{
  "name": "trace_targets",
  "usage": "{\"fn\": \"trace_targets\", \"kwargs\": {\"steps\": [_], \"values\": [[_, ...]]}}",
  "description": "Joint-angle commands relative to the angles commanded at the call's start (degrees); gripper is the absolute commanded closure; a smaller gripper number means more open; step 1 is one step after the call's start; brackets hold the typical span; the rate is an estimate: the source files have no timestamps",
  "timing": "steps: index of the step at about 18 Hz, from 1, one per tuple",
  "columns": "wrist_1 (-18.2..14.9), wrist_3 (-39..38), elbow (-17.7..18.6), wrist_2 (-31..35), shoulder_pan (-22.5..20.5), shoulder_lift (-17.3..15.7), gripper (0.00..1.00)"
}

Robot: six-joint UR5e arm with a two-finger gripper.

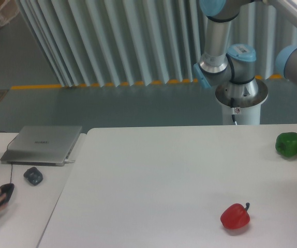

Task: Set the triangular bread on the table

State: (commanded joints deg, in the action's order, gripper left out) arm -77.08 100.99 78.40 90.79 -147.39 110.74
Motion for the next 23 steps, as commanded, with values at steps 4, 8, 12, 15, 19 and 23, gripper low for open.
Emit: {"fn": "trace_targets", "kwargs": {"steps": [4, 8, 12, 15, 19, 23], "values": [[0.1, -0.4, -0.1, 0.2, -0.2, 0.0, 0.00], [0.6, -0.6, 4.6, 0.7, -4.7, -2.7, 0.00], [1.6, 3.0, 6.5, 0.8, -11.2, -4.2, 0.00], [1.6, 3.2, 6.6, 0.7, -13.6, -4.3, 0.00], [1.5, 3.2, 7.0, 0.9, -15.7, -4.5, 0.00], [1.7, 6.9, 8.3, 1.2, -17.4, -4.5, 0.00]]}}
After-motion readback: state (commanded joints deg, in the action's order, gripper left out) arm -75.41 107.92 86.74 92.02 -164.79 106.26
